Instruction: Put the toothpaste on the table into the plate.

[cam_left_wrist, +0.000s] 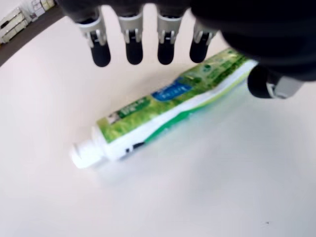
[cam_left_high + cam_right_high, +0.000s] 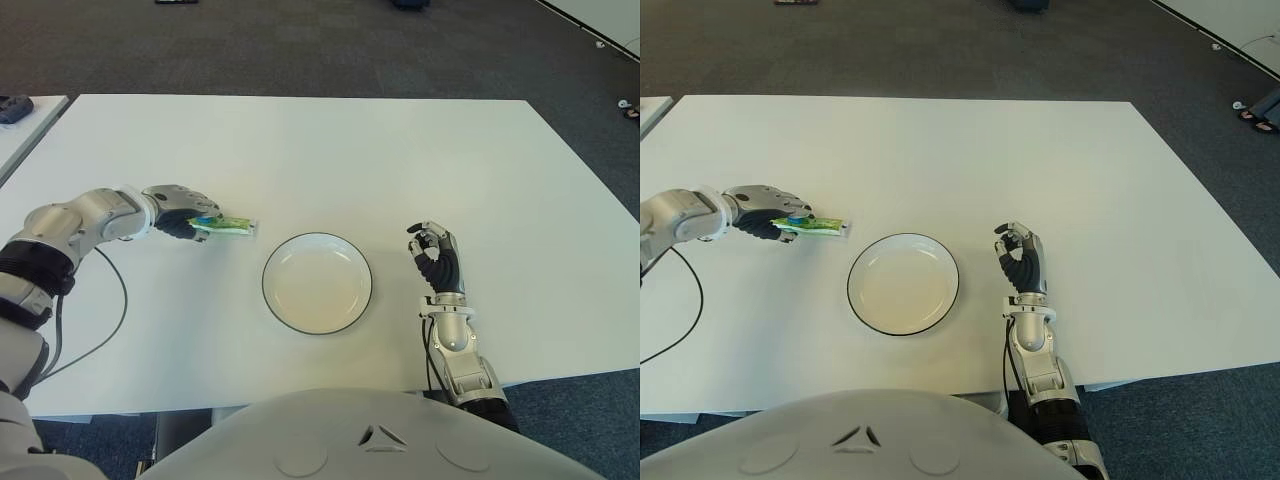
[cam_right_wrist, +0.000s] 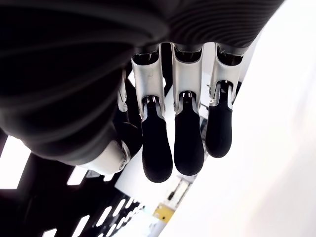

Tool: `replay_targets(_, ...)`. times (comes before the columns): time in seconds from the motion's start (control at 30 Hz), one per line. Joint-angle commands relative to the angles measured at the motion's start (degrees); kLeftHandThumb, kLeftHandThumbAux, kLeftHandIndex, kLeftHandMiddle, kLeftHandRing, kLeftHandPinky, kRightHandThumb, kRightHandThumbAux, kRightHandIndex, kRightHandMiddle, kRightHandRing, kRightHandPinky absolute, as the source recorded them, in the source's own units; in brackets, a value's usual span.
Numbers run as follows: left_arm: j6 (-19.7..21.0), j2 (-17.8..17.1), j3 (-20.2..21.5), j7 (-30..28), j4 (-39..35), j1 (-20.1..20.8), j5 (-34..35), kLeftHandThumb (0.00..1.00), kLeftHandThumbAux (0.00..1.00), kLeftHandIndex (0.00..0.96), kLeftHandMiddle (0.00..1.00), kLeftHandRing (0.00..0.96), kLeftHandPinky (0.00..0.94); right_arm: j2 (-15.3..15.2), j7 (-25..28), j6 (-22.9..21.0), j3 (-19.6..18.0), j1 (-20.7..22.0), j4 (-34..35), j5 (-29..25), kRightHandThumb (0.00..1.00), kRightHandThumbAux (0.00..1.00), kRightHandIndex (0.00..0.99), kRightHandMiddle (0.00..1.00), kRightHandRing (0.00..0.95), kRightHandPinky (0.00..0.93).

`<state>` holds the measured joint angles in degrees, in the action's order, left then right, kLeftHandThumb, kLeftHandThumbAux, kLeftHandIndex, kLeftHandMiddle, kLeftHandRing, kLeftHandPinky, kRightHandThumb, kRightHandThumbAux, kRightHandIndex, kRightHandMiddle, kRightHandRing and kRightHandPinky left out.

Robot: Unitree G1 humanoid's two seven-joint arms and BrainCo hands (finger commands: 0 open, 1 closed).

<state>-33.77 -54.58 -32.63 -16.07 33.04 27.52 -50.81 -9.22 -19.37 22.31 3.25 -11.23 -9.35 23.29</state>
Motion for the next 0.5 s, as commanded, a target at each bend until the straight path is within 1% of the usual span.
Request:
replay_targets(0.03, 0.2, 0.0, -0.6, 0.5, -0.8, -2.7, -1.9, 0.510, 0.218, 0.000, 0.000, 0.000, 0.022, 0.3, -0.8, -0.4, -0.2, 0.4, -1.0, 0.4, 0.700, 0.732, 0.431, 0.668, 0.640, 0.507)
replay_targets(0.23, 0.9, 0.7, -1.1, 0.2, -0.8, -3.3, -3.2, 0.489, 0.233, 0.000, 0.000, 0.000, 0.019, 0.2, -1.7, 0.7, 0.0, 0.5, -1.9, 0.7, 0.702, 0.731, 0.432, 0.669, 0.649, 0.523)
replay_targets(0.37, 2.4, 2.5, -2.6, -0.4, 0.7, -3.1, -4.9, 0.481, 0.240, 0.000, 0.000, 0.000, 0.016, 0.2, -1.8, 0.8, 0.1, 0.3, -1.8, 0.7, 0.701, 0.731, 0.431, 0.674, 0.658, 0.542)
replay_targets(0.5, 4.5, 5.2, -4.8, 0.1, 4.1, -2.6, -7.4, 0.468, 0.240, 0.000, 0.000, 0.000, 0.012, 0.3, -1.3, -0.5, 0.0, -0.2, -0.8, 0.8, 0.700, 0.731, 0.431, 0.681, 0.670, 0.566)
